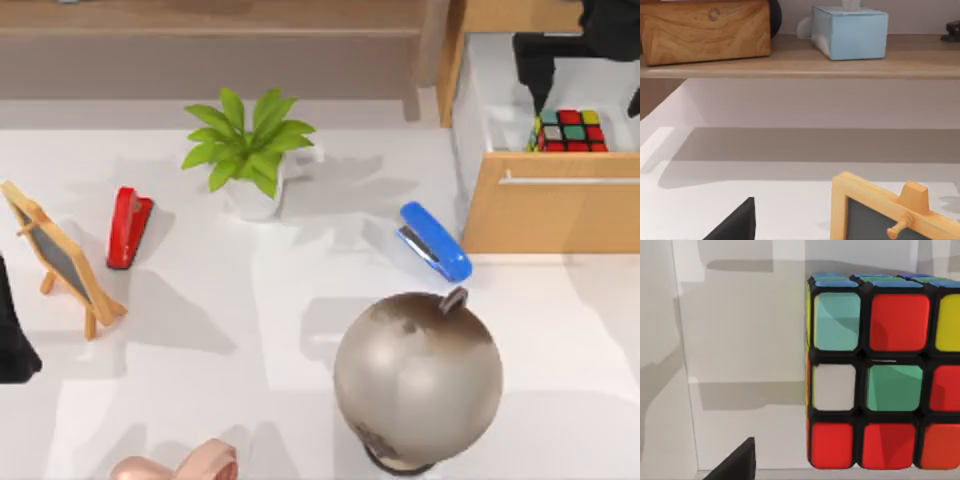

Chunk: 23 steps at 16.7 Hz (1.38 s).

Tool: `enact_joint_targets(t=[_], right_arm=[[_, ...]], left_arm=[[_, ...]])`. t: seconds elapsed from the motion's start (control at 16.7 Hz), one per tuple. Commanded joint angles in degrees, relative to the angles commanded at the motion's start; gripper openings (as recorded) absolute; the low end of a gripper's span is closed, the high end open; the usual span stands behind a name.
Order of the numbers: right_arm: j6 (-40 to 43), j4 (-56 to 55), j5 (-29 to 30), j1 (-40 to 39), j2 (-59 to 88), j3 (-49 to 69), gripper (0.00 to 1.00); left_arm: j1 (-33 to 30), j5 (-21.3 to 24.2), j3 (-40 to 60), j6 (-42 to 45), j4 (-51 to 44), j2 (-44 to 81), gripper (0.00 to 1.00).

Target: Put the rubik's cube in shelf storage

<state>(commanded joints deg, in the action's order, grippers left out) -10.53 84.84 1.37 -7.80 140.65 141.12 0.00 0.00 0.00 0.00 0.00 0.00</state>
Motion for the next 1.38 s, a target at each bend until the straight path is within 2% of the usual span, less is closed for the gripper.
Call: enact_joint_targets(t=[0.24, 0.72, 1.2, 1.38], right_arm=[[0.0, -0.5, 0.0, -0.3, -0.5, -1.0, 1.0], [0.0, -9.2, 0.1, -0.2, -2.3, -12.3, 1.0], [0.1, -13.0, 0.0, 0.1, 0.7, -12.3, 1.0], [0.1, -13.0, 0.0, 0.1, 0.7, -12.3, 0.77]], left_arm=[[0.0, 0.0, 0.0, 0.0, 0.0, 0.0, 1.0], [0.0, 0.0, 0.0, 0.0, 0.0, 0.0, 1.0], [0.0, 0.0, 0.0, 0.0, 0.0, 0.0, 1.0], [0.0, 0.0, 0.0, 0.0, 0.0, 0.0, 1.0]])
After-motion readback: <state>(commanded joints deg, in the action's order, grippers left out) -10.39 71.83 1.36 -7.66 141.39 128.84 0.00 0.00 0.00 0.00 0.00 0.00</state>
